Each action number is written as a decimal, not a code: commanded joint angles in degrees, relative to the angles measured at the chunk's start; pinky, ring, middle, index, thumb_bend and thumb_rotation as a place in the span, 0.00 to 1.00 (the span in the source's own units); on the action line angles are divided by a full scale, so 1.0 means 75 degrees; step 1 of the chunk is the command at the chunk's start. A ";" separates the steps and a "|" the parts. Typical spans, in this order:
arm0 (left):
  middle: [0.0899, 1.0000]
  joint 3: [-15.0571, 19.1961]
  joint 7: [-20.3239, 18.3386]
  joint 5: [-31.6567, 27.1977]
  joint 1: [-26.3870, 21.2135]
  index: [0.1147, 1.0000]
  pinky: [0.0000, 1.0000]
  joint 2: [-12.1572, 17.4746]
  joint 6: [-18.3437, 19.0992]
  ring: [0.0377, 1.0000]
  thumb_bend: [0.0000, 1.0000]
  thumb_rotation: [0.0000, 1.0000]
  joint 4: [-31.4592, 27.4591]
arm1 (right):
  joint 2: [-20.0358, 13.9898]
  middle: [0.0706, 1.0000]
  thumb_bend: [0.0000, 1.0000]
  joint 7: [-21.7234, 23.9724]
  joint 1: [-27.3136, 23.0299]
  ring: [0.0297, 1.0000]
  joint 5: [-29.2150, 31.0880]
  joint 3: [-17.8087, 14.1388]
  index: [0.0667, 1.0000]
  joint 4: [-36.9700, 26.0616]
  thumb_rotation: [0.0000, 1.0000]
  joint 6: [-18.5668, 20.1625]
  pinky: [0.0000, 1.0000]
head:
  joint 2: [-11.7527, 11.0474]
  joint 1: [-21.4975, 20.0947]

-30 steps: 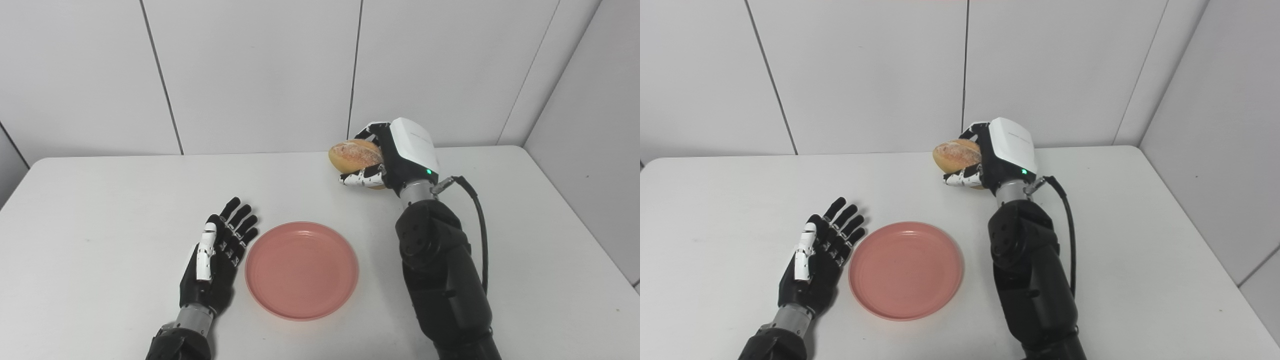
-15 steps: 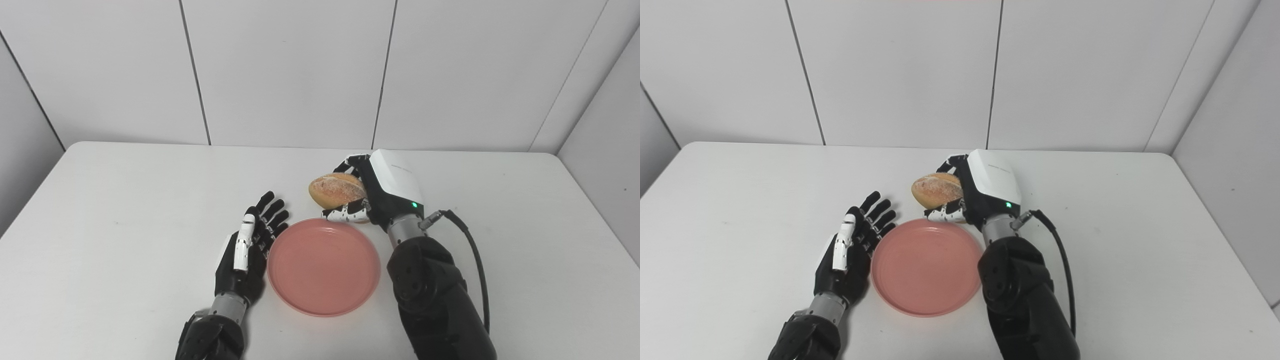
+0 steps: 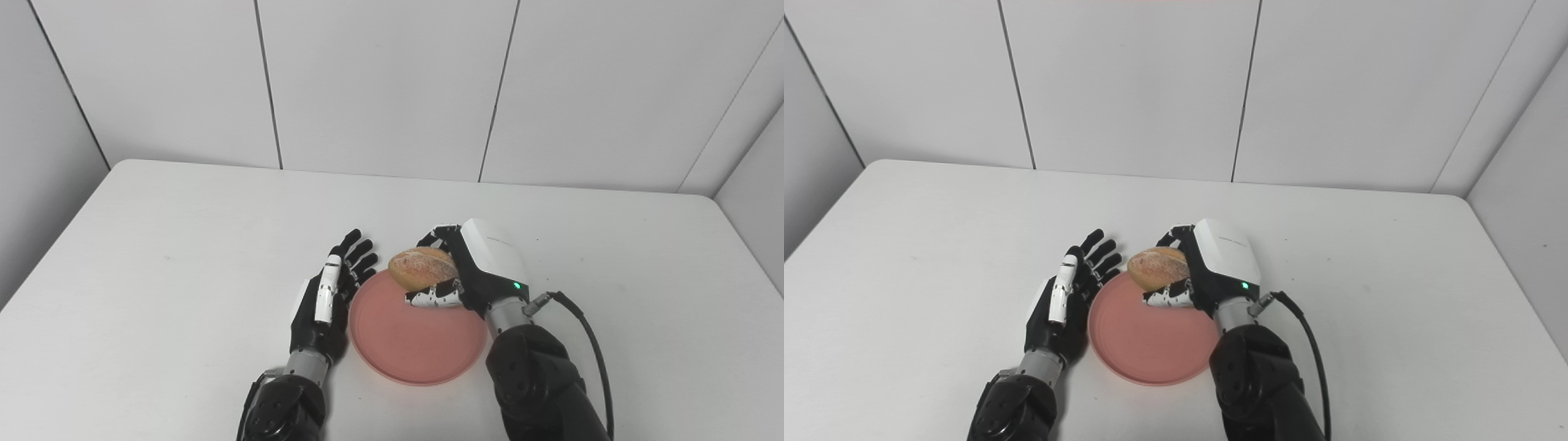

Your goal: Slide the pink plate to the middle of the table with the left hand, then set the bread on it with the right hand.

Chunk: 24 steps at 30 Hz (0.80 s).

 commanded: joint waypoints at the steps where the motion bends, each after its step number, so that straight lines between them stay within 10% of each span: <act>1: 0.88 -0.0087 0.0095 0.0173 0.0110 0.86 0.89 -0.0111 -0.0054 0.87 0.37 1.00 -0.0064 | 0.0012 0.36 0.52 -0.0072 -0.0094 0.29 -0.0108 0.0083 0.49 -0.0268 0.00 -0.0112 0.22 | 0.0015 0.0049; 24: 0.90 -0.0370 0.0306 0.0948 0.0248 0.87 0.90 -0.0106 -0.0687 0.89 0.39 1.00 -0.0211 | -0.0147 0.43 0.53 -0.0113 0.0316 0.22 -0.0061 0.0739 0.45 0.0113 0.00 -0.0236 0.16 | 0.0219 0.0263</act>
